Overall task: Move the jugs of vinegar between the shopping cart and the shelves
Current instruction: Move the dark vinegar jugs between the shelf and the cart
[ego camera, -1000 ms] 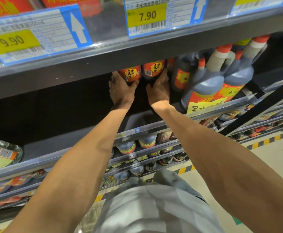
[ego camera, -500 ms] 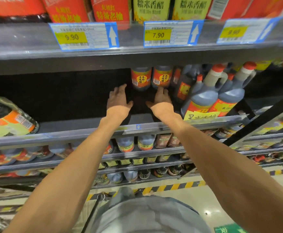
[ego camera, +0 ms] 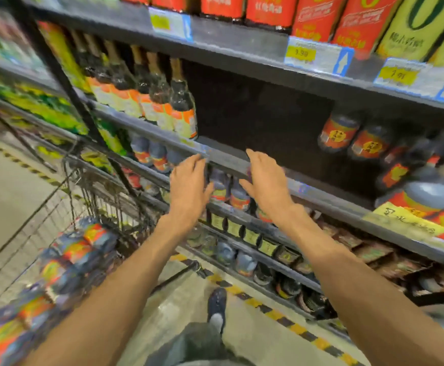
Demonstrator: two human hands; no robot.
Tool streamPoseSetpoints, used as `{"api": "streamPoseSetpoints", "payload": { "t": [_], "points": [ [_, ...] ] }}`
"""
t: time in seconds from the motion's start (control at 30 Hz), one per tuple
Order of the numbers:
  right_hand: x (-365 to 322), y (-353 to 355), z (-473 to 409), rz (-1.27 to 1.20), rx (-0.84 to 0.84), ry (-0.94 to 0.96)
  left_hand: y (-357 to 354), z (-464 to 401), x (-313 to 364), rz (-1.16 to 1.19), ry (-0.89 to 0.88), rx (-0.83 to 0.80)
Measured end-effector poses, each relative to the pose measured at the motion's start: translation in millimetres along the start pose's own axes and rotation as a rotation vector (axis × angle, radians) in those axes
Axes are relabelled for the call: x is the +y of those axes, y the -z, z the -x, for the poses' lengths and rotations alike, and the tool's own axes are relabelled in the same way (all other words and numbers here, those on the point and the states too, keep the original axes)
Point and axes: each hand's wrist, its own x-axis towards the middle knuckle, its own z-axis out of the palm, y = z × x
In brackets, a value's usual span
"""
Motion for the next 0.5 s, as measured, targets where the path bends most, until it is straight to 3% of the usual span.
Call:
{"api": "streamPoseSetpoints", "payload": {
  "t": [0.27, 0.5],
  "points": [
    [-176.0, -42.6, -10.4, -0.025, -0.07, 0.392, 56.4, 114.7, -136.7, -0.022, 0.358, 0.116],
    [-332.1, -107.1, -17.0, -0.081, -0.204, 0.643, 74.9, 194.4, -270.8, 0.056, 0.723, 0.101]
  ]
}}
